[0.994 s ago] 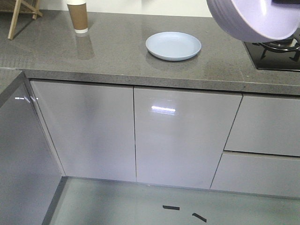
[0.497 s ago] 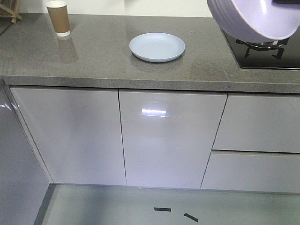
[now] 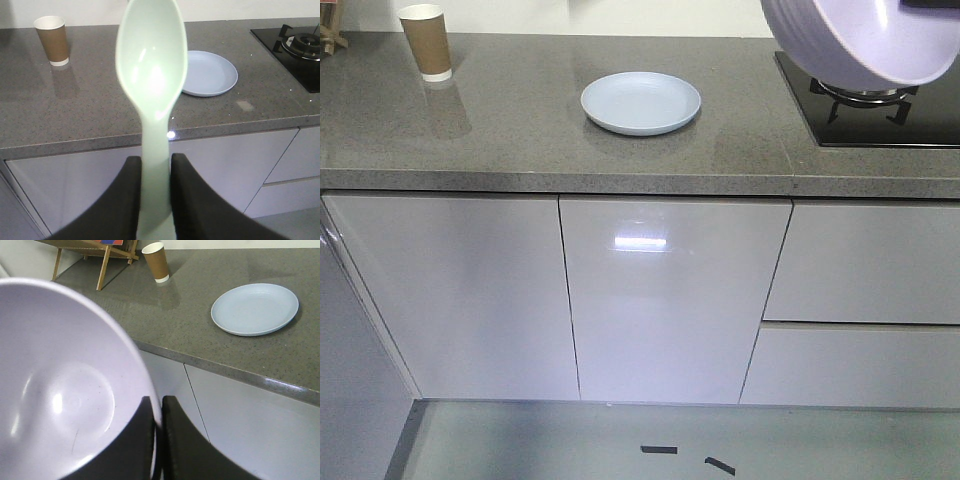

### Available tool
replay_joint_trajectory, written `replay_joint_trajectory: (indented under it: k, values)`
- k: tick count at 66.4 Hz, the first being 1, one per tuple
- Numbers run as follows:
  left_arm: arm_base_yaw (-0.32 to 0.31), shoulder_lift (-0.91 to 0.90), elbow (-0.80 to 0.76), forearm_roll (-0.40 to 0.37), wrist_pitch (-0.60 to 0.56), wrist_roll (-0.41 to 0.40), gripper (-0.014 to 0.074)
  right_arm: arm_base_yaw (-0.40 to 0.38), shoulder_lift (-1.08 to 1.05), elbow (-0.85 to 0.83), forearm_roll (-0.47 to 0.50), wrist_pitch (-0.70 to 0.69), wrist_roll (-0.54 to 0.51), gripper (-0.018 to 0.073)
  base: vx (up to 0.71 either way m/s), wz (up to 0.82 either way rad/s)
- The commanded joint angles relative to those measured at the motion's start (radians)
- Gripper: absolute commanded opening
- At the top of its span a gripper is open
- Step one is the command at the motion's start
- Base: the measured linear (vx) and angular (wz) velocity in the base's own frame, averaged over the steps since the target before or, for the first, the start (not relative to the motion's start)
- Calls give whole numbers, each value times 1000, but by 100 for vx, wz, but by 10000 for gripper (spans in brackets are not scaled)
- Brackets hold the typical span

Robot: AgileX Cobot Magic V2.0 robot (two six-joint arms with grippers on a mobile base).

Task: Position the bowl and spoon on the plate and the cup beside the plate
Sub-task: 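Drive the base toward the counter with the pale blue plate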

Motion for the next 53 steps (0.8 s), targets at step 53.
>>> replay_joint_trajectory:
  k: [53]
  values:
    - [-1,-18,-27,-12,-66,-1,-6,-5,-26,-29,54,-42,-10,-10,3,-6]
